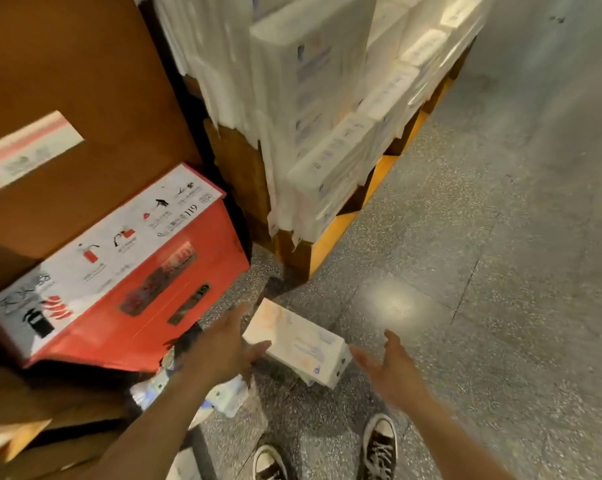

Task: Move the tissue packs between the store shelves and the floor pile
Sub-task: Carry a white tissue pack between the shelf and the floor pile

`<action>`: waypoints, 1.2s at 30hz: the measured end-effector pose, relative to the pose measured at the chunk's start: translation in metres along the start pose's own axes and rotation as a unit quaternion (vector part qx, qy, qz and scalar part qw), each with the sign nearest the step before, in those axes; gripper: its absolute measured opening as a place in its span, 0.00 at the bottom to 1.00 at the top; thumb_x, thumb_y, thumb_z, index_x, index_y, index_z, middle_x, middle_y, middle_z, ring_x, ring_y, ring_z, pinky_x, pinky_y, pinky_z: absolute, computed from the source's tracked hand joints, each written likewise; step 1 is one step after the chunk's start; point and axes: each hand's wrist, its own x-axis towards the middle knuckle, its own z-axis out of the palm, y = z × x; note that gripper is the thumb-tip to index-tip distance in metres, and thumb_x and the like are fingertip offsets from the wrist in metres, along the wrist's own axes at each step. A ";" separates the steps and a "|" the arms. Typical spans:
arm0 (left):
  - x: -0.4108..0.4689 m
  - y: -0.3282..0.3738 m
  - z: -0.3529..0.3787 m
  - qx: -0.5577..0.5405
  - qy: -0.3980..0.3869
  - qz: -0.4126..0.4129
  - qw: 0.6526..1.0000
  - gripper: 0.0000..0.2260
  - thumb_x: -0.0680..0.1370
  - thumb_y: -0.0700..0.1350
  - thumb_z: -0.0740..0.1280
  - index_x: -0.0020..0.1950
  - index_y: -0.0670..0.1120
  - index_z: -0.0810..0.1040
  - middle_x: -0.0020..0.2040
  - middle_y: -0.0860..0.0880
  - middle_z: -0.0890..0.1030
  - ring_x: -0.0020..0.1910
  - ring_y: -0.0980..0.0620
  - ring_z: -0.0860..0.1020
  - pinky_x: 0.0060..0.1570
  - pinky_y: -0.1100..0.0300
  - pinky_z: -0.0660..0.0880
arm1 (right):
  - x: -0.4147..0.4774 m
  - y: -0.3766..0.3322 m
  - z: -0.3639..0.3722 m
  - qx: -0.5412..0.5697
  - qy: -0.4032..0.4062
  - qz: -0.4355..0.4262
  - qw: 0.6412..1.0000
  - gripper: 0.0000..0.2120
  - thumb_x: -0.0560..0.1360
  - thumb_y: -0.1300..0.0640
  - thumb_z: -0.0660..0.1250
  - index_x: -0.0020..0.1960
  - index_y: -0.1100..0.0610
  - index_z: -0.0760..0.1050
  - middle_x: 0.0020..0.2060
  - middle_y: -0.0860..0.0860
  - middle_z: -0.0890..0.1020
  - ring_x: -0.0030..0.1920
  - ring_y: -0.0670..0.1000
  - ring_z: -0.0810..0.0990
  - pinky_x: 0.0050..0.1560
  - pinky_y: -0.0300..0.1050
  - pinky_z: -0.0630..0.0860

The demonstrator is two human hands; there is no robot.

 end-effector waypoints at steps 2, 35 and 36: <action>0.061 -0.031 0.044 0.009 -0.007 -0.012 1.000 0.43 0.74 0.71 0.63 0.81 0.55 0.49 0.82 0.49 0.56 0.78 0.46 0.61 0.72 0.47 0.66 | 0.067 0.015 0.039 0.003 -0.008 0.008 1.000 0.50 0.73 0.30 0.64 0.82 0.58 0.49 0.77 0.58 0.67 0.73 0.60 0.70 0.67 0.55 0.72; 0.207 -0.114 0.130 -0.194 0.089 -0.216 0.953 0.34 0.60 0.73 0.75 0.57 0.52 0.79 0.51 0.51 0.83 0.52 0.47 0.81 0.51 0.51 0.78 | 0.237 0.052 0.136 0.241 -0.034 -0.006 0.970 0.27 0.65 0.35 0.73 0.56 0.51 0.80 0.42 0.48 0.88 0.39 0.50 0.88 0.38 0.52 0.85; 0.187 -0.103 0.106 -0.203 0.101 -0.217 0.949 0.34 0.60 0.73 0.75 0.56 0.52 0.80 0.49 0.53 0.83 0.50 0.49 0.81 0.48 0.53 0.78 | 0.221 0.032 0.113 0.227 -0.034 -0.021 0.973 0.28 0.64 0.33 0.74 0.56 0.51 0.79 0.42 0.48 0.88 0.39 0.50 0.88 0.37 0.52 0.85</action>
